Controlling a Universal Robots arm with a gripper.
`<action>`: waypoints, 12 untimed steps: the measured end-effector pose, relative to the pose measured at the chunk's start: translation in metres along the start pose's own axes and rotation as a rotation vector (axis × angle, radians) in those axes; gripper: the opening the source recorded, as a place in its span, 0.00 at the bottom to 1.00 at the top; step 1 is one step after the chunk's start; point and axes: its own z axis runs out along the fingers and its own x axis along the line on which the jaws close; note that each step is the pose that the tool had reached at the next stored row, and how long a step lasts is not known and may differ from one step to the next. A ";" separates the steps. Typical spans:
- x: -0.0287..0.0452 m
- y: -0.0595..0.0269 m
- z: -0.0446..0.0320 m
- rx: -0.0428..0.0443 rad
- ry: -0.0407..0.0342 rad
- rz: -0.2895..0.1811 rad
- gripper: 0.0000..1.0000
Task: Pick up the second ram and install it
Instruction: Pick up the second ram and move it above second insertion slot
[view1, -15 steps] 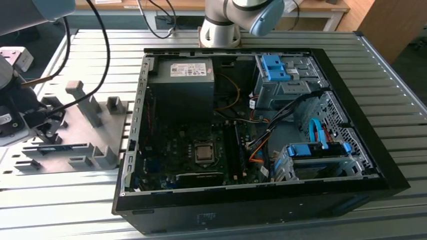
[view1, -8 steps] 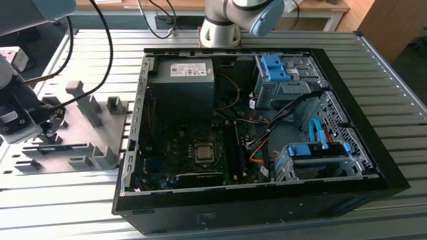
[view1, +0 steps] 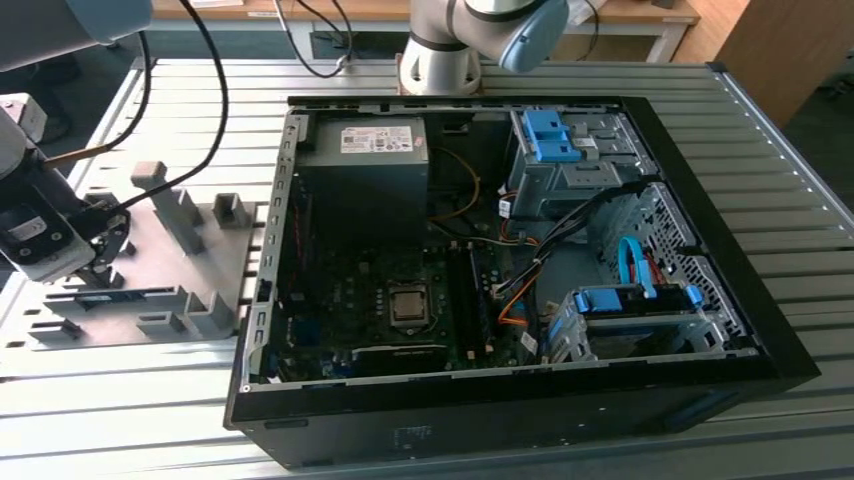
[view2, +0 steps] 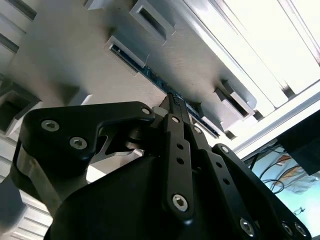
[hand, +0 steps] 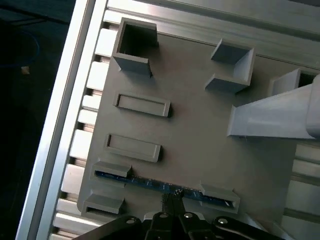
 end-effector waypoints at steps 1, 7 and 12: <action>0.0000 0.0000 0.0000 0.0001 0.0005 -0.010 0.10; 0.0000 0.0000 0.0000 0.0009 0.0032 -0.071 0.10; 0.0000 0.0000 0.0000 0.0015 0.0054 -0.120 0.10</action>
